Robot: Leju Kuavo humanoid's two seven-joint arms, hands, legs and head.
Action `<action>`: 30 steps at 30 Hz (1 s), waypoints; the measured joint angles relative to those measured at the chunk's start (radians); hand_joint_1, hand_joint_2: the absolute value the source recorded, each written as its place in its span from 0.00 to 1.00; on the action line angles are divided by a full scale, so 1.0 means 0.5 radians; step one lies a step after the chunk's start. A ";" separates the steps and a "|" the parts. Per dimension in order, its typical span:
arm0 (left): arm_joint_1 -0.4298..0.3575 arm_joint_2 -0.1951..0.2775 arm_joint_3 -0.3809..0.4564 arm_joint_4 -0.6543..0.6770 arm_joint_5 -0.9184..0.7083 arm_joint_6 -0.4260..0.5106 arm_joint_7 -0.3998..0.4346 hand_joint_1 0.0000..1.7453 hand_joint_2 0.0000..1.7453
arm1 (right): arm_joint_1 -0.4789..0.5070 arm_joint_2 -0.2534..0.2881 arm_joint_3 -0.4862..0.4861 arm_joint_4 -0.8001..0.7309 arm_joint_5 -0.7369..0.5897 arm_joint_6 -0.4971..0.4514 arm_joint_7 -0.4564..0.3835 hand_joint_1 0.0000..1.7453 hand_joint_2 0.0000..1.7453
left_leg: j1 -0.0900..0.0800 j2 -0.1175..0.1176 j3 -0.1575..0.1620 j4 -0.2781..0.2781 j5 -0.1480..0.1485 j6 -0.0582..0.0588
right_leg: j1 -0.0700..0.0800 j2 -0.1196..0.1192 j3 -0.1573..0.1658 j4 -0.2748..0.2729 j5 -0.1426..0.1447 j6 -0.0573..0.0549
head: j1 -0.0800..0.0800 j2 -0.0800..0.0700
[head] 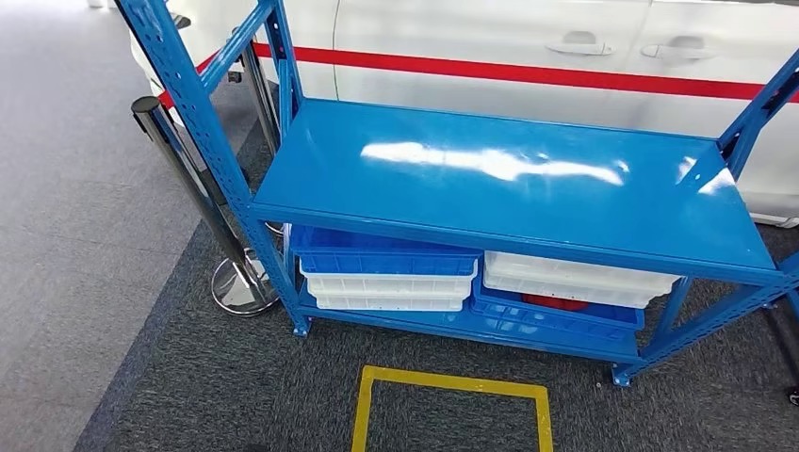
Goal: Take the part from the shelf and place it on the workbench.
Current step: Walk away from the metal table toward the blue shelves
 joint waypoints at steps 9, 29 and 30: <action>-0.015 0.005 0.000 0.001 0.011 -0.005 -0.034 0.00 0.00 | -0.011 -0.002 0.000 -0.001 0.015 0.000 -0.030 0.00 0.00 | 0.011 0.011 -0.118 0.375 -0.277 -0.102 | 0.002 0.002 0.070 -0.175 0.276 -0.092 | -0.002 0.000; -0.004 0.019 0.004 0.001 0.020 -0.018 -0.014 0.00 0.00 | -0.019 -0.003 -0.009 -0.001 0.006 -0.051 -0.010 0.00 1.00 | 0.027 0.037 -0.089 -0.011 0.062 -0.004 | -0.022 -0.007 0.003 0.131 0.121 0.051 | 0.000 0.000; -0.005 0.022 0.006 0.001 0.022 -0.018 -0.003 0.00 0.00 | -0.021 -0.002 -0.010 0.000 0.008 -0.058 -0.001 0.00 1.00 | 0.025 0.035 -0.097 0.009 0.049 -0.012 | -0.033 -0.006 0.065 0.005 0.167 0.072 | 0.000 0.000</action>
